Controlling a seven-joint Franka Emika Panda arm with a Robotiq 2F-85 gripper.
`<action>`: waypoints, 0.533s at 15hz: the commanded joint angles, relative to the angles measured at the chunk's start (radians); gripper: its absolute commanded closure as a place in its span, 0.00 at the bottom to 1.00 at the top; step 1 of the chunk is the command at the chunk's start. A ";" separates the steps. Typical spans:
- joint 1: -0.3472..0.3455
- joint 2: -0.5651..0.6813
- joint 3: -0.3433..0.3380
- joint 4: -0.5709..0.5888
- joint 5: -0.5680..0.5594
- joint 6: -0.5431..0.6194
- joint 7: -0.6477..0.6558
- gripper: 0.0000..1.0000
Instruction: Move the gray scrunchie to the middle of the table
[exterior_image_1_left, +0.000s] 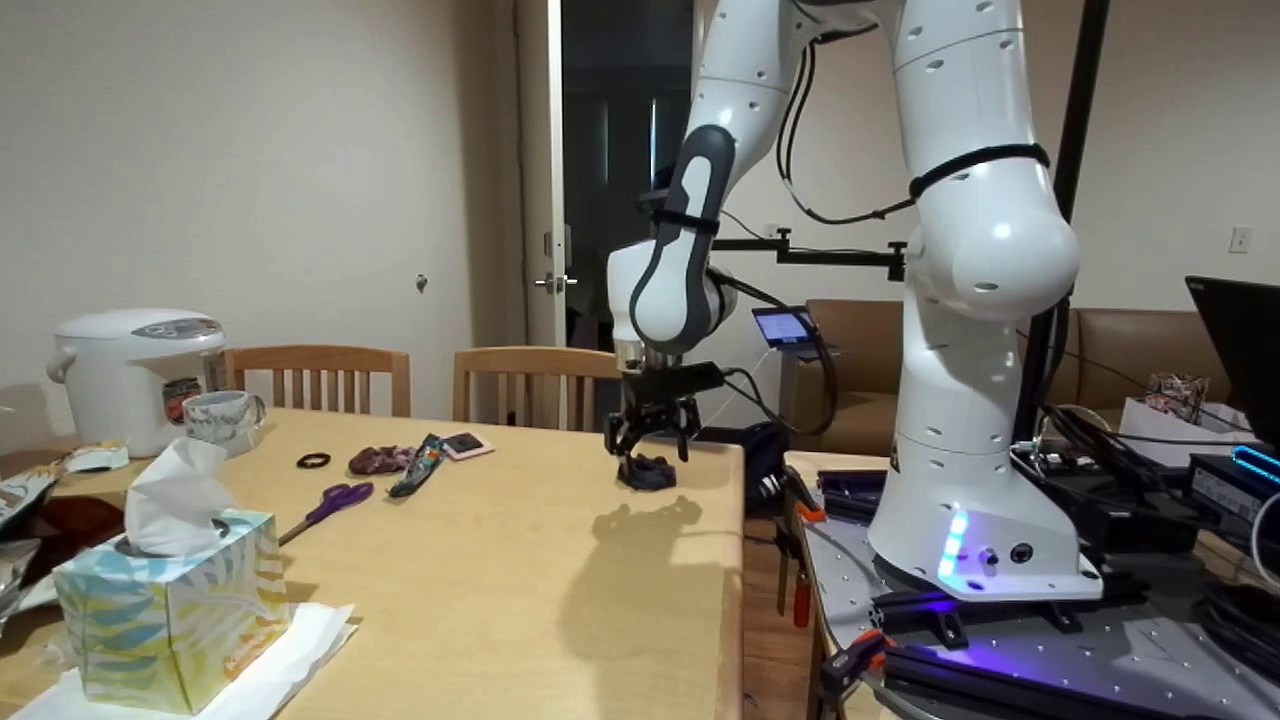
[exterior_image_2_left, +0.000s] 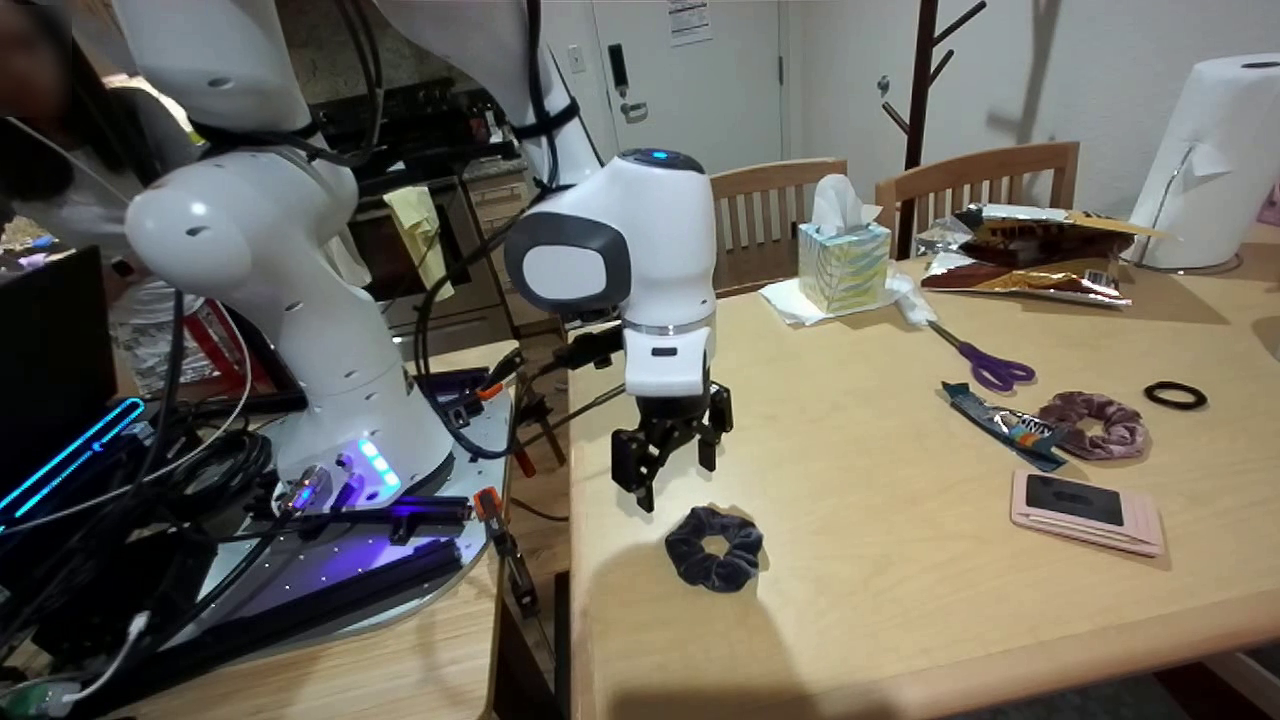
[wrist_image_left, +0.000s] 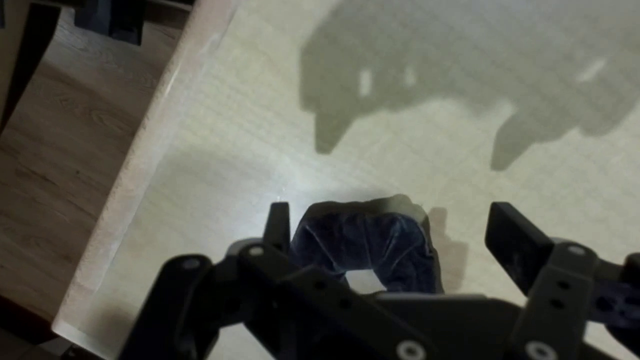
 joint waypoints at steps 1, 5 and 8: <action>0.095 0.051 -0.133 -0.024 -0.081 0.141 0.044 0.00; 0.178 0.055 -0.236 -0.058 -0.012 0.300 -0.035 0.00; 0.093 -0.002 -0.104 -0.085 0.103 0.340 -0.136 0.00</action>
